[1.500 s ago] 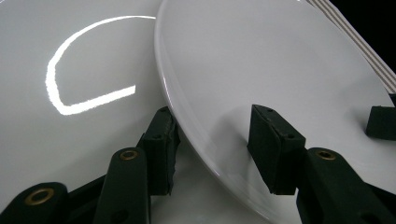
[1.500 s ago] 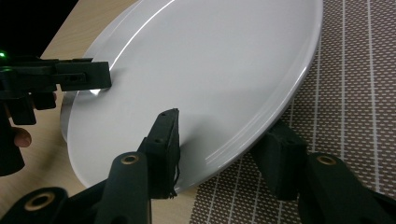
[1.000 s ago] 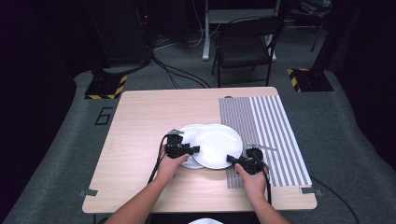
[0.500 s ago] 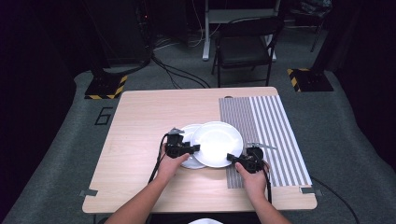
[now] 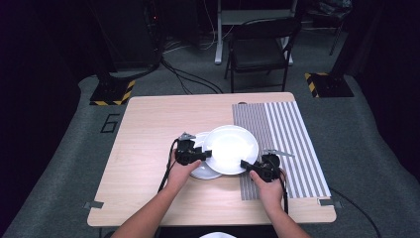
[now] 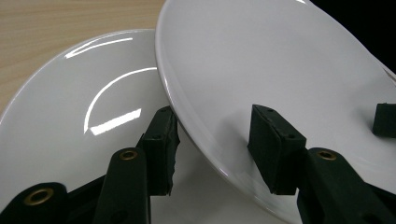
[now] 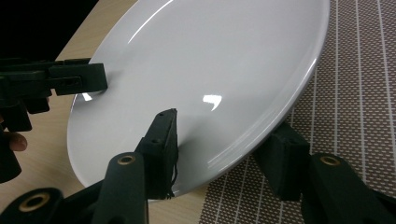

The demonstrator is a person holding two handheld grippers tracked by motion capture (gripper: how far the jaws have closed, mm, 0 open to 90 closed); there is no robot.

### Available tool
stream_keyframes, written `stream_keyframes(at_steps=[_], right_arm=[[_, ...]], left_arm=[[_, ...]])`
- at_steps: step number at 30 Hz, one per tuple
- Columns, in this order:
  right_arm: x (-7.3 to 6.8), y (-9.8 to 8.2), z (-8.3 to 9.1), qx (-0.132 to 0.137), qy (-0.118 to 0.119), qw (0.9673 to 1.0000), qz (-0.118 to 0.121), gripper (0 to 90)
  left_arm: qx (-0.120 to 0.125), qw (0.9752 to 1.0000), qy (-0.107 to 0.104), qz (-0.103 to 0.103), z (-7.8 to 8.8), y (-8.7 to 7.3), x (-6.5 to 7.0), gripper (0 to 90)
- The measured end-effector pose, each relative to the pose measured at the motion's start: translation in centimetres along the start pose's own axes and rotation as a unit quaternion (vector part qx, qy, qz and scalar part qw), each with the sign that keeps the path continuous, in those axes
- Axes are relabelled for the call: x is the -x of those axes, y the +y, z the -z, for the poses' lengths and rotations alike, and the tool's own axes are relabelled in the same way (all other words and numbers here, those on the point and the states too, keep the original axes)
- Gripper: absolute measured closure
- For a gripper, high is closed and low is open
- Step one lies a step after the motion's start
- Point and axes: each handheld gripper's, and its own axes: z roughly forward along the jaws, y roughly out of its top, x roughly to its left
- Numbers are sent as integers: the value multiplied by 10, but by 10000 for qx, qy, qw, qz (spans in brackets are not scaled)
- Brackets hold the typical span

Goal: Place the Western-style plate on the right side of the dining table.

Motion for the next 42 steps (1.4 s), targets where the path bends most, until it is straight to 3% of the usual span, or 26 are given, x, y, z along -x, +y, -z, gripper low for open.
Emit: stream_keyframes(at_steps=[17, 27, 31, 42], right_arm=[[-1, 8, 5, 146, -11, 9998, 141, 524], [1, 13, 11, 232, 73, 9997, 66, 543], [2, 14, 13, 265, 128, 9996, 26, 560], [12, 16, 15, 301, 322, 9985, -312, 609]], left_arm=[[63, 10000, -32, 11, 1, 5, 4, 527], [96, 9999, -99, 44, 2, 10, 7, 527], [74, 9999, -53, -47, 1, 13, 10, 528], [99, 9999, -74, 22, -4, 14, 12, 529]])
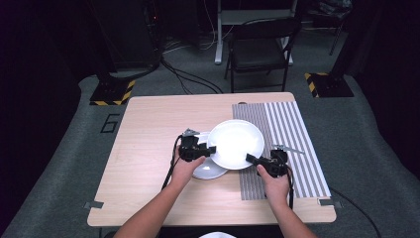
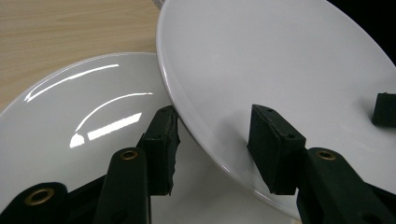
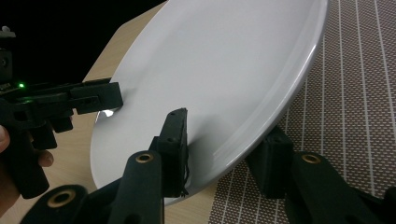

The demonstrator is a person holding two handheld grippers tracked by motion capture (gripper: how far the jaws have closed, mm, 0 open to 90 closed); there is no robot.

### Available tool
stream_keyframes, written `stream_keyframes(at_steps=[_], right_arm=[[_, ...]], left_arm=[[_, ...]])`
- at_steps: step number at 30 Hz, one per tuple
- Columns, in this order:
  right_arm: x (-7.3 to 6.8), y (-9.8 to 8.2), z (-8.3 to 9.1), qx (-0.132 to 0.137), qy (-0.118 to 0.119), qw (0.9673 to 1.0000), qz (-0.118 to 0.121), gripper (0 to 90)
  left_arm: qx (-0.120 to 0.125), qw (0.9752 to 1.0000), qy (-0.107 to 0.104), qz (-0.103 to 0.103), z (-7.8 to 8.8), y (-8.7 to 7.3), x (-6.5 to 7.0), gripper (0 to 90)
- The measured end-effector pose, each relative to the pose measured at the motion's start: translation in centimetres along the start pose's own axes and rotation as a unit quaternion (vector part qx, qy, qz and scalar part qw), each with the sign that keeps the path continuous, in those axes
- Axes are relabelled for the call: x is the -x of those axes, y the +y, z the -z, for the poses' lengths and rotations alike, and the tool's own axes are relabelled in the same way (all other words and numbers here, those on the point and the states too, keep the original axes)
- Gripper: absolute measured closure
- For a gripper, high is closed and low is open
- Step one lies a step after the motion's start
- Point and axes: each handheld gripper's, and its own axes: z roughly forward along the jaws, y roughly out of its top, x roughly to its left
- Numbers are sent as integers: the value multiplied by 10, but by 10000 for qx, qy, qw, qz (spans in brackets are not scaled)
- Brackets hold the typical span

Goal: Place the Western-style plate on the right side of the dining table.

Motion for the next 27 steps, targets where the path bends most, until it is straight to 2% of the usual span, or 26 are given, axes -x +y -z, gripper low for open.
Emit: stream_keyframes(at_steps=[8, 19, 27], right_arm=[[7, 2, 3, 53, 35, 9998, -180, 642], [17, 2, 7, 113, 314, 9964, -779, 690], [18, 3, 10, 122, 368, 9950, -925, 702]], left_arm=[[-13, 10000, -22, -11, -5, 1, 4, 536], [53, 9999, -105, 49, -7, 5, 8, 548], [47, 9999, -106, 2, -7, 9, 10, 547]])
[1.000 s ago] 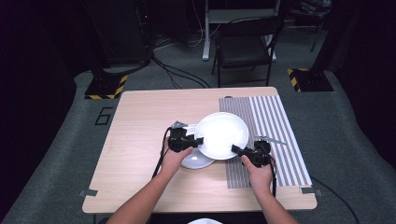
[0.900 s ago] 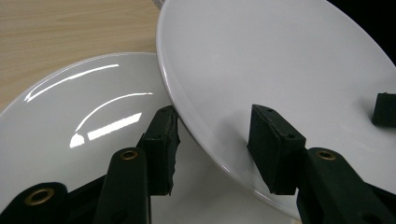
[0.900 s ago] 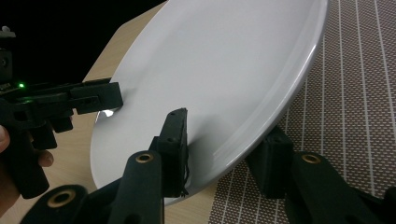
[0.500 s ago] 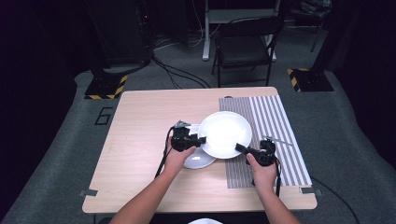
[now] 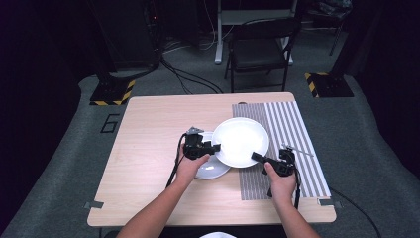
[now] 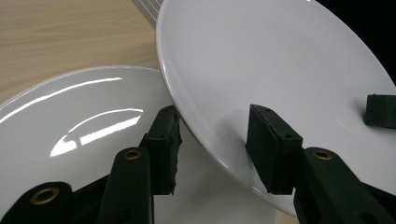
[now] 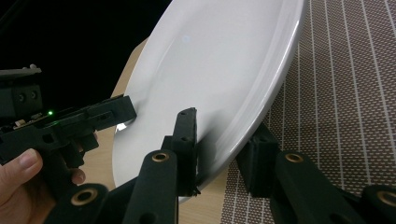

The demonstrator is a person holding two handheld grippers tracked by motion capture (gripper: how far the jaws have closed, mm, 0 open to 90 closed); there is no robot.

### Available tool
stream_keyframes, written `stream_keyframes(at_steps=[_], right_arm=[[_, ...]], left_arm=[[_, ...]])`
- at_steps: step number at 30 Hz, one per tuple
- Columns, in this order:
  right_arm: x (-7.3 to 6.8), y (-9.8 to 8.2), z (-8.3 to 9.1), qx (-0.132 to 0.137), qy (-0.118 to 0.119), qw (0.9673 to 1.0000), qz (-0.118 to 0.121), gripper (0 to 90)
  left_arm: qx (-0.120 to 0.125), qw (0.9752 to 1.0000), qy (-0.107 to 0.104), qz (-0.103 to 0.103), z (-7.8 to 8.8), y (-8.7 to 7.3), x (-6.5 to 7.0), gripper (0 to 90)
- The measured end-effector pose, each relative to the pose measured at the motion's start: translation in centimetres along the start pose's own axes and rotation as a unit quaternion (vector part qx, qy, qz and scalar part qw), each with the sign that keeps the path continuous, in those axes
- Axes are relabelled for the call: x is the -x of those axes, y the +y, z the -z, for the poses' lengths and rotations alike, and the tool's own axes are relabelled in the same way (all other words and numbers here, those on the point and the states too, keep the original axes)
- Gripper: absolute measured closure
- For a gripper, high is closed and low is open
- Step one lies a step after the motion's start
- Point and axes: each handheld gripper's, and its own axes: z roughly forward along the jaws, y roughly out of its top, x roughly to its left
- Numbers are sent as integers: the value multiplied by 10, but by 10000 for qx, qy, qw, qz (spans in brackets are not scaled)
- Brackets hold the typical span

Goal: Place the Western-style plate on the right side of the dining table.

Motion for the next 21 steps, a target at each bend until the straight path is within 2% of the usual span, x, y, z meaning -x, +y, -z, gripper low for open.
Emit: stream_keyframes(at_steps=[5, 18, 21], right_arm=[[0, 2, 3, 25, 39, 10000, -59, 706], [2, 9, 15, 112, 75, 9997, -196, 711], [2, 10, 17, 153, 64, 9997, -151, 711]], left_arm=[[2, 9999, 16, -104, 1, 6, 4, 548], [23, 9998, -40, -197, -3, 17, 15, 547], [38, 9997, -67, -235, -4, 19, 16, 547]])
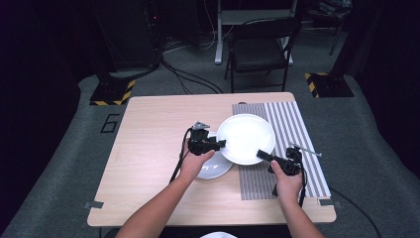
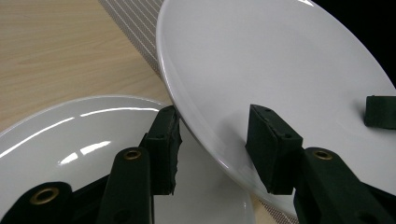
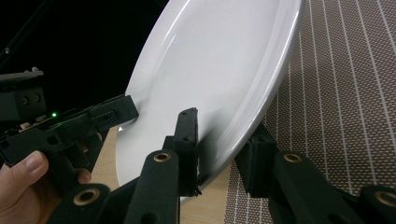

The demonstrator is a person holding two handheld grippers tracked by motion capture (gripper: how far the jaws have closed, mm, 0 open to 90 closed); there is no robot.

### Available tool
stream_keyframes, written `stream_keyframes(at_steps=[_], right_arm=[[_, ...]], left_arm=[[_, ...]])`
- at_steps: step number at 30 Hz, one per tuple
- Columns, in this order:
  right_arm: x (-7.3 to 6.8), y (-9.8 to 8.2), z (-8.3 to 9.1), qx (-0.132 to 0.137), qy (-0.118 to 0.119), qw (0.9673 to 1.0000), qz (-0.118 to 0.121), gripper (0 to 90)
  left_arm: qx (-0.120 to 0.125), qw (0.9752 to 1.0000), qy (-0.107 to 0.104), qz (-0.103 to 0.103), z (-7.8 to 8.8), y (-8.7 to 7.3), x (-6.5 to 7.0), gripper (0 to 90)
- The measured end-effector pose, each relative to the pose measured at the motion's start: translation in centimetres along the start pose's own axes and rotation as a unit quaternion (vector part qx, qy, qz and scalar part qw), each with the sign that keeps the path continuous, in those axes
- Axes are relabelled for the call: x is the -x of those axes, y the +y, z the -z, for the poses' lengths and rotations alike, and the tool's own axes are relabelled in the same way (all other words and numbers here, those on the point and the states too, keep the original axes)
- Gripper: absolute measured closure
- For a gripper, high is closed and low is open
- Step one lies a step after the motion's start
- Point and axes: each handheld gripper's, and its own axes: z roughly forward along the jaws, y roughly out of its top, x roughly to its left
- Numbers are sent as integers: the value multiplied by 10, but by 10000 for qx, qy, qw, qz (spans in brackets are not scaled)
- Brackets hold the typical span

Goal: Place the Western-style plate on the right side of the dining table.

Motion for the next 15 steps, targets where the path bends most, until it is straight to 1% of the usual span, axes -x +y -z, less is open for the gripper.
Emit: stream_keyframes(at_steps=[1, 6, 8, 13, 15], right_arm=[[-1, 1, 1, 2, -7, 10000, -30, 712], [-2, 3, 3, 44, -28, 10000, 54, 712], [-2, 4, 4, 62, -13, 10000, 45, 713], [-1, 5, 7, 128, 10, 9999, 22, 711], [1, 5, 9, 150, 17, 9999, 14, 711]], left_arm=[[-3, 10000, 0, 10, 0, 0, 0, 547], [-1, 10000, -12, -16, -1, 5, 2, 547], [4, 10000, -10, -26, -1, 7, 3, 547], [-2, 9999, -32, -138, -4, 11, 6, 548], [-19, 9999, -33, -118, -5, 12, 8, 548]])
